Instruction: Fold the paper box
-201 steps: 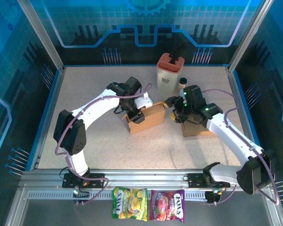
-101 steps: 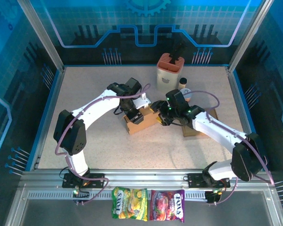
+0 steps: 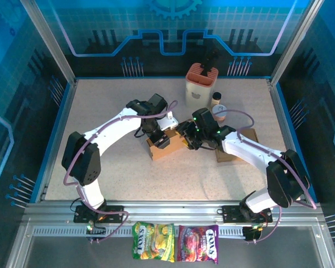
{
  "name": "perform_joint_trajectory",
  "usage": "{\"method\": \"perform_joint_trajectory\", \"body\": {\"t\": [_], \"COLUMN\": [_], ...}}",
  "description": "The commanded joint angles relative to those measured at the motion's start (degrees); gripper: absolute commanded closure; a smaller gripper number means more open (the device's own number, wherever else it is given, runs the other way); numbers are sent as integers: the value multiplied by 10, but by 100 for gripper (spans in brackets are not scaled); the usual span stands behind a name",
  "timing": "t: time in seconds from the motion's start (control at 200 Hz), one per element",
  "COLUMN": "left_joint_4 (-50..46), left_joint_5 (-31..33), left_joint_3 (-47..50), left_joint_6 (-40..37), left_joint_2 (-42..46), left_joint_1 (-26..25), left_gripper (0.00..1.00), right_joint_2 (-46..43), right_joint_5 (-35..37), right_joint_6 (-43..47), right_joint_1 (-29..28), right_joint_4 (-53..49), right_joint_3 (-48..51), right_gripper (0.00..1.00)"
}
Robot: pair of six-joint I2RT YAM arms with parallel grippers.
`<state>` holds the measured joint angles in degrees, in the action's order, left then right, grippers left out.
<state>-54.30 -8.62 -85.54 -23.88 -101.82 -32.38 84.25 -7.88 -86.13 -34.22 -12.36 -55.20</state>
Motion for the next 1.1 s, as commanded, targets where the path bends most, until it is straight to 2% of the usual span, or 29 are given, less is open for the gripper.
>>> {"method": "perform_joint_trajectory", "body": {"t": [0.0,0.355,0.5,0.605,0.71,0.835,0.981,1.096], "left_joint_4": [-1,-3,2,5,7,7,7,2], "left_joint_5": [-24,-25,-25,-25,-27,-33,-38,-43], "left_joint_3": [5,5,10,14,16,16,16,17], "left_joint_6": [3,1,-7,-18,-27,-30,-34,-38], "left_joint_2": [23,21,24,29,33,35,35,34], "left_joint_1": [-4,-4,-4,-4,-3,-4,-4,-3], "left_gripper": [41,42,44,45,45,45,45,45], "right_joint_2": [-3,-2,-5,-21,-60,-106,-67,-18], "right_joint_5": [22,13,-4,-33,-58,-165,-287,-292], "right_joint_6": [-9,-26,16,139,325,492,635,738], "right_joint_1": [-10,-11,-4,20,57,140,227,238], "right_joint_4": [-27,-48,-70,-105,-132,-108,-132,-192], "right_joint_3": [24,17,-6,-45,-76,-74,-95,-141], "right_gripper": [49,61,62,55,48,45,45,44]}}
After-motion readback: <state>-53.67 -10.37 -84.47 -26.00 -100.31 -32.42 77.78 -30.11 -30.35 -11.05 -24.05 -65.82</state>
